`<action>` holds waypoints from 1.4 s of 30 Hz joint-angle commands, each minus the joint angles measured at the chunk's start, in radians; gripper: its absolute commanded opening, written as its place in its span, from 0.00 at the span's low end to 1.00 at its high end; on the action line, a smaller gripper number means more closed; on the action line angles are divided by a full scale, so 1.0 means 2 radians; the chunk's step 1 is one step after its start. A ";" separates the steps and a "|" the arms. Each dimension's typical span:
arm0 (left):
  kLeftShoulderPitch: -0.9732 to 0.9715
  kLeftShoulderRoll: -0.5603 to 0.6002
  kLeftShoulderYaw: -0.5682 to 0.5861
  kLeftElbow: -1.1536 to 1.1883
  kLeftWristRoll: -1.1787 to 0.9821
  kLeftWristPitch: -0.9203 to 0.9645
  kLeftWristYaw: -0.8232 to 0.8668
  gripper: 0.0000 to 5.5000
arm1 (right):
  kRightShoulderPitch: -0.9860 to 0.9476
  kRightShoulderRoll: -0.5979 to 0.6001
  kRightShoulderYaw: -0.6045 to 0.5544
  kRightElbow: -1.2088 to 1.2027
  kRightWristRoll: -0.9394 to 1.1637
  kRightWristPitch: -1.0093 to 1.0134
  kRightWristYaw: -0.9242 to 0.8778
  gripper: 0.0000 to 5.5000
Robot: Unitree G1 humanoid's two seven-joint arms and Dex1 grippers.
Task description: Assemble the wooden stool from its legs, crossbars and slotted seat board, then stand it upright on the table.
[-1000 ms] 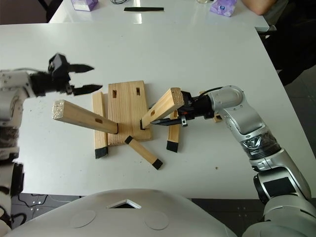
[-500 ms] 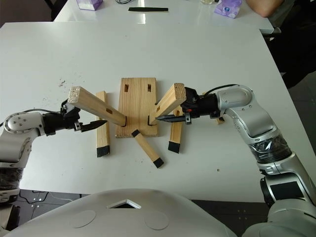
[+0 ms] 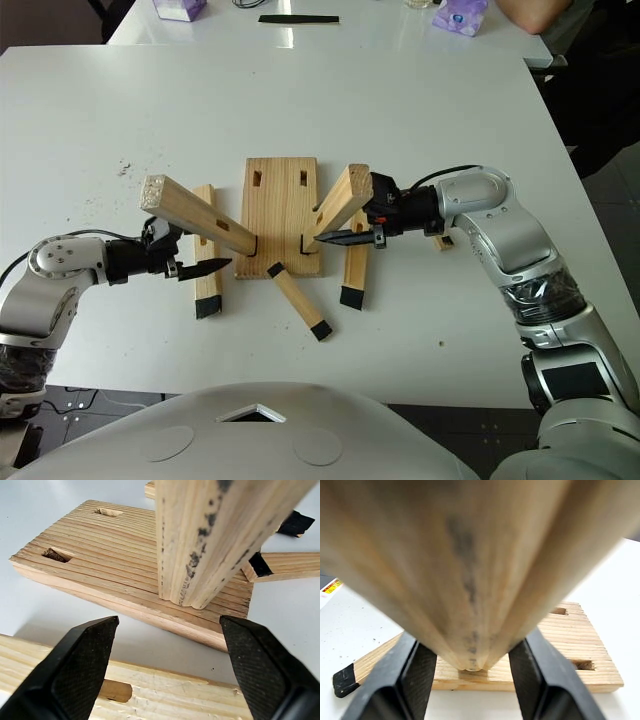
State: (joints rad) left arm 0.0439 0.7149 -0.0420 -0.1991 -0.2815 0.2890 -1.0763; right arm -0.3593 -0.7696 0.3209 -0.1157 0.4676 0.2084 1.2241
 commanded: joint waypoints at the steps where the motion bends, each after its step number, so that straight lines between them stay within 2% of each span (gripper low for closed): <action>1: -0.009 0.000 -0.012 -0.011 -0.002 0.006 0.002 0.69 | 0.014 -0.003 0.019 0.032 -0.045 0.022 0.005 0.36; 14: -0.012 -0.007 -0.031 -0.007 0.007 0.004 0.021 0.69 | 0.004 0.011 -0.001 0.013 -0.031 0.034 0.000 0.36; 33: -0.014 -0.002 -0.054 0.013 0.039 -0.017 0.026 0.69 | 0.000 0.073 -0.081 -0.031 0.039 0.082 -0.007 0.36; 42: 0.014 0.025 -0.066 -0.031 0.035 -0.017 -0.005 0.69 | 0.030 0.059 -0.040 -0.011 -0.051 0.008 0.011 0.36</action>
State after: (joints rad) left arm 0.0605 0.7413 -0.1645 -0.2460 -0.2132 0.2558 -1.0726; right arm -0.3050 -0.6399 0.2322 -0.1509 0.3940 0.2400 1.2416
